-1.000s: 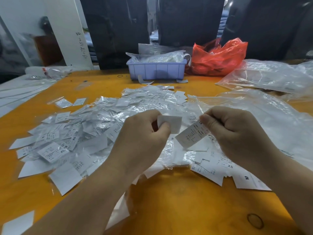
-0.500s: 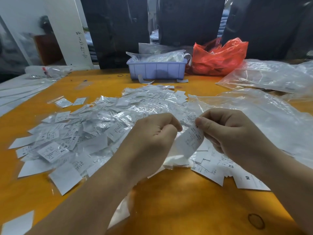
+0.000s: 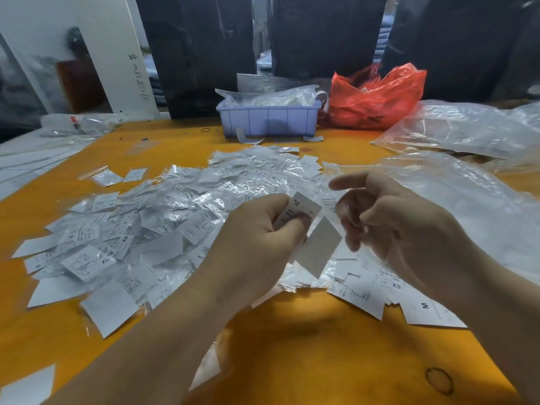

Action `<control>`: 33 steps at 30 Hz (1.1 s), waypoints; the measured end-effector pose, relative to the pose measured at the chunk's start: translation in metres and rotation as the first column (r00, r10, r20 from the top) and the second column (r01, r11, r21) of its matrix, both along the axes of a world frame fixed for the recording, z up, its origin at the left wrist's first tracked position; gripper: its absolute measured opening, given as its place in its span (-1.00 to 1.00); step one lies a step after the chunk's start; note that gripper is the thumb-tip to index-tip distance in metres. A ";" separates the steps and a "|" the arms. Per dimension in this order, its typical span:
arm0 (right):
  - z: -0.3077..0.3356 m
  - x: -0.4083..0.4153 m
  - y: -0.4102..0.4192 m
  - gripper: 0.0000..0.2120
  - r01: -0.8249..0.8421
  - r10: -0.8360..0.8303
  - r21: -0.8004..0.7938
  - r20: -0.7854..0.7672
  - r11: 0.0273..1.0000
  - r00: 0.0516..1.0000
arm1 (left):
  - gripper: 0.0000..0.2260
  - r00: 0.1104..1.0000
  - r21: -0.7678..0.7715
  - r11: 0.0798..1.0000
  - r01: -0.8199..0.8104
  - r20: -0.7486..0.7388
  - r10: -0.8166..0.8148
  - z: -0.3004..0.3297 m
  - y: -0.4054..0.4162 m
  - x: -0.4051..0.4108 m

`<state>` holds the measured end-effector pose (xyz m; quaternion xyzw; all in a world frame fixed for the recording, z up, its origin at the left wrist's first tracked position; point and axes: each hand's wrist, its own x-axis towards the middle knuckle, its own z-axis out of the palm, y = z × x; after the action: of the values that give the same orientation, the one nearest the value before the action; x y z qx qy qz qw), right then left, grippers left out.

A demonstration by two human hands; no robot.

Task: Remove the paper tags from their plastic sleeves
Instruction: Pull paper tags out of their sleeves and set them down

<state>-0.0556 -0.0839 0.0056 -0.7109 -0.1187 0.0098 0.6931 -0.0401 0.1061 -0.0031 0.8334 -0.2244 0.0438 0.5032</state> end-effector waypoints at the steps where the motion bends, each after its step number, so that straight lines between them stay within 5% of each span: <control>1: 0.001 0.000 0.000 -0.50 -0.005 0.005 0.018 0.003 1.000 1.000 | -0.84 1.000 -0.007 1.000 -0.004 -0.001 0.004 0.000 0.000 0.000; 9: -0.001 -0.004 0.004 -0.55 0.127 -0.126 -0.005 0.095 0.992 0.987 | -0.86 0.989 0.127 0.982 -0.137 0.074 0.128 -0.004 0.000 0.003; 17: 0.005 -0.011 0.010 -0.52 0.162 -0.160 -0.006 0.108 0.987 0.981 | -0.76 0.967 0.039 0.980 -0.198 0.174 0.188 -0.001 0.002 0.000; 26: 0.005 -0.012 0.011 -0.73 0.166 -0.141 -0.126 0.186 0.978 0.972 | -0.83 0.990 -0.012 0.991 -0.135 0.049 0.135 0.000 -0.002 -0.002; 30: 0.005 -0.010 0.009 -0.76 0.083 -0.085 0.020 0.144 0.996 0.986 | -0.72 0.990 -0.113 0.987 -0.118 0.059 0.125 0.005 -0.004 -0.009; 33: 0.003 -0.008 0.010 -0.70 -0.005 -0.004 0.120 0.071 0.993 0.997 | -0.67 0.997 -0.049 0.995 -0.082 0.000 0.082 0.005 -0.004 -0.010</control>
<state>-0.0632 -0.0737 0.0089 -0.6677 -0.1439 -0.0224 0.7301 -0.0504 0.1025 0.0016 0.8292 -0.1897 0.0709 0.5210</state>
